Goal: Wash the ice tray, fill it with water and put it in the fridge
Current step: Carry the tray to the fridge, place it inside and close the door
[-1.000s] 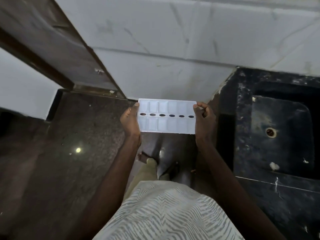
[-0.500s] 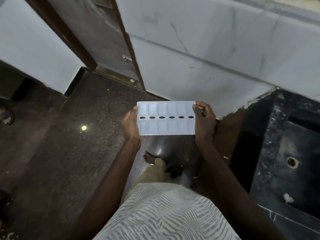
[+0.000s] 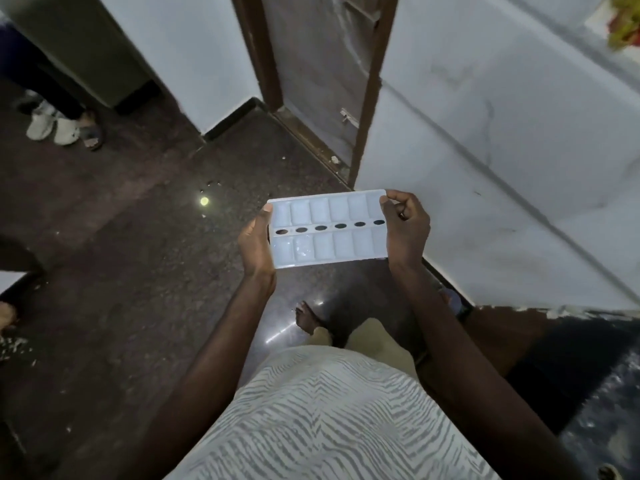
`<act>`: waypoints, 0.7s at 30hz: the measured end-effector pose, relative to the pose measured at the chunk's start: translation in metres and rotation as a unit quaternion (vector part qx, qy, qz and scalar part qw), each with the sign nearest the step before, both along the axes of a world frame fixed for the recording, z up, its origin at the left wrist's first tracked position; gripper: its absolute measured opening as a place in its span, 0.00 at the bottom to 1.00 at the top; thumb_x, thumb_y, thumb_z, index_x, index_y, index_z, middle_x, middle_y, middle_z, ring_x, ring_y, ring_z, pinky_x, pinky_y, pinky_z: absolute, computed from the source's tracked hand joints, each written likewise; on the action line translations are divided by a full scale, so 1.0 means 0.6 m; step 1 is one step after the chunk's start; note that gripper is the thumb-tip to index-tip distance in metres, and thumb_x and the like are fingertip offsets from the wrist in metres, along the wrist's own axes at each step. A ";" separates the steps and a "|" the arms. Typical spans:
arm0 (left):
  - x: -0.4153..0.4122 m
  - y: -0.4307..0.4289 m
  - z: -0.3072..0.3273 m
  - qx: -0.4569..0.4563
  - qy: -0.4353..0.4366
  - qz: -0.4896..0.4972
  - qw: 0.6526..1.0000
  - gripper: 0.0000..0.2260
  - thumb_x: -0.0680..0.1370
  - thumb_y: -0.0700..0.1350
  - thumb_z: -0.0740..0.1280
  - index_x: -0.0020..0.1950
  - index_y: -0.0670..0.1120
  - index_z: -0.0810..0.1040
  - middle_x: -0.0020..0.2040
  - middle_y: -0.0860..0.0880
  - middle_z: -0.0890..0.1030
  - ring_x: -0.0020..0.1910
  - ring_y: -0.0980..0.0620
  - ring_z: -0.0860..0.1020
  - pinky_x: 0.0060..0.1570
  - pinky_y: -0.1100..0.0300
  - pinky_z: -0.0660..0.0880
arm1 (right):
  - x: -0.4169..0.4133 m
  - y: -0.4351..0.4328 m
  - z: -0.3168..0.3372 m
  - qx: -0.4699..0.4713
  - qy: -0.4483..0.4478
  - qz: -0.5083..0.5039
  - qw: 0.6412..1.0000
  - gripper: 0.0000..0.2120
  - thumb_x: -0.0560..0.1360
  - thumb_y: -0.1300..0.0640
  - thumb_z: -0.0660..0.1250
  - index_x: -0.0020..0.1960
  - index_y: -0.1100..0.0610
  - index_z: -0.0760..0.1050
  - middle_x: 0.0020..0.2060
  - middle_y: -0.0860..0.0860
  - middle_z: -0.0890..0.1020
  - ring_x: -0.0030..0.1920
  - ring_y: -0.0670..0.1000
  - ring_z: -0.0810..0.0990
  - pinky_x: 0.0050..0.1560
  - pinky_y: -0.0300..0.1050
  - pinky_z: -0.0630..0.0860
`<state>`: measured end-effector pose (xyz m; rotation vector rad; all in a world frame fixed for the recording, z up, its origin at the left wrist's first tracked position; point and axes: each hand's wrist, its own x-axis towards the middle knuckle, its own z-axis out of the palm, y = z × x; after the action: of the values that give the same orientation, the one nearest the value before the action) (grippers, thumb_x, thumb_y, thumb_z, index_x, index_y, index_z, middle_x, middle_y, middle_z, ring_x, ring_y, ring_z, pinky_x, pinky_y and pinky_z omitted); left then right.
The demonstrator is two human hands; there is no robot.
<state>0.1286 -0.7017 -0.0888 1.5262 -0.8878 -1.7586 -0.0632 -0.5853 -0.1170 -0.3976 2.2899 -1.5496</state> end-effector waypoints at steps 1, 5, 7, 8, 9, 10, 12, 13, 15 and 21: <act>0.006 -0.007 0.002 -0.002 -0.002 0.020 1.000 0.11 0.83 0.50 0.69 0.52 0.42 0.83 0.38 0.50 0.86 0.36 0.52 0.84 0.35 0.57 0.82 | 0.001 -0.018 0.001 0.002 0.002 0.019 1.000 0.06 0.80 0.53 0.71 0.56 0.53 0.82 0.46 0.42 0.84 0.47 0.45 0.83 0.49 0.40 0.80; 0.024 -0.021 0.003 -0.014 -0.014 0.099 0.995 0.10 0.82 0.48 0.69 0.46 0.43 0.82 0.36 0.52 0.85 0.33 0.54 0.83 0.33 0.60 0.79 | 0.003 -0.075 0.004 0.002 0.000 0.082 0.997 0.06 0.80 0.54 0.71 0.56 0.54 0.82 0.46 0.37 0.82 0.48 0.39 0.82 0.51 0.35 0.79; 0.026 -0.020 0.003 -0.013 -0.022 0.135 0.991 0.10 0.82 0.48 0.70 0.45 0.43 0.82 0.36 0.51 0.84 0.33 0.55 0.83 0.32 0.60 0.79 | -0.001 -0.093 0.005 -0.003 -0.003 0.111 0.994 0.06 0.80 0.54 0.71 0.55 0.54 0.83 0.45 0.37 0.82 0.46 0.36 0.81 0.48 0.30 0.76; 0.026 -0.018 0.003 -0.014 -0.022 0.149 0.989 0.09 0.82 0.48 0.70 0.46 0.43 0.82 0.37 0.51 0.85 0.33 0.54 0.83 0.32 0.60 0.79 | -0.004 -0.102 0.005 -0.005 -0.005 0.125 0.992 0.06 0.80 0.54 0.71 0.55 0.54 0.83 0.44 0.37 0.83 0.46 0.35 0.81 0.46 0.28 0.75; 0.024 -0.016 0.003 -0.017 -0.023 0.161 0.987 0.09 0.82 0.48 0.70 0.47 0.43 0.82 0.37 0.50 0.85 0.34 0.54 0.83 0.32 0.60 0.79 | -0.008 -0.110 0.007 -0.006 -0.010 0.138 0.990 0.06 0.80 0.54 0.71 0.55 0.54 0.83 0.45 0.37 0.83 0.45 0.34 0.81 0.46 0.27 0.74; 0.023 -0.012 0.005 -0.020 -0.027 0.175 0.984 0.09 0.82 0.48 0.70 0.46 0.43 0.82 0.38 0.50 0.85 0.34 0.53 0.83 0.33 0.60 0.79 | -0.012 -0.117 0.008 -0.007 -0.017 0.151 0.988 0.06 0.80 0.55 0.71 0.55 0.54 0.83 0.45 0.37 0.83 0.45 0.34 0.81 0.46 0.27 0.74; 0.017 -0.002 0.010 -0.023 -0.031 0.206 0.978 0.10 0.82 0.48 0.70 0.45 0.43 0.82 0.37 0.49 0.84 0.33 0.53 0.83 0.32 0.60 0.79 | -0.021 -0.128 0.013 -0.012 -0.031 0.178 0.984 0.05 0.80 0.55 0.71 0.54 0.53 0.83 0.45 0.36 0.83 0.46 0.35 0.82 0.47 0.29 0.76; 0.013 0.004 0.012 -0.024 -0.029 0.222 0.974 0.10 0.82 0.48 0.70 0.46 0.42 0.82 0.38 0.49 0.84 0.33 0.53 0.83 0.32 0.60 0.79 | -0.026 -0.132 0.015 -0.013 -0.036 0.191 0.981 0.04 0.80 0.55 0.71 0.54 0.52 0.83 0.45 0.36 0.83 0.46 0.36 0.82 0.48 0.32 0.78; 0.003 0.017 0.015 -0.024 -0.030 0.252 0.967 0.11 0.82 0.48 0.70 0.50 0.40 0.83 0.38 0.48 0.84 0.33 0.53 0.83 0.32 0.60 0.79 | -0.038 -0.140 0.018 -0.017 -0.047 0.215 0.975 0.03 0.80 0.55 0.71 0.53 0.50 0.82 0.46 0.36 0.84 0.47 0.38 0.83 0.50 0.37 0.81; -0.026 0.046 0.020 -0.026 -0.021 0.316 0.948 0.10 0.82 0.47 0.70 0.43 0.44 0.82 0.35 0.50 0.84 0.32 0.54 0.82 0.31 0.61 0.78 | -0.070 -0.157 0.024 -0.021 -0.050 0.275 0.960 0.05 0.80 0.54 0.72 0.55 0.52 0.83 0.46 0.38 0.85 0.47 0.40 0.84 0.51 0.40 0.83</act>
<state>0.1128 -0.6738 -0.0767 1.5881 -0.3852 -1.2265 -0.1051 -0.6795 -0.1028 -0.8614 1.8523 -1.2950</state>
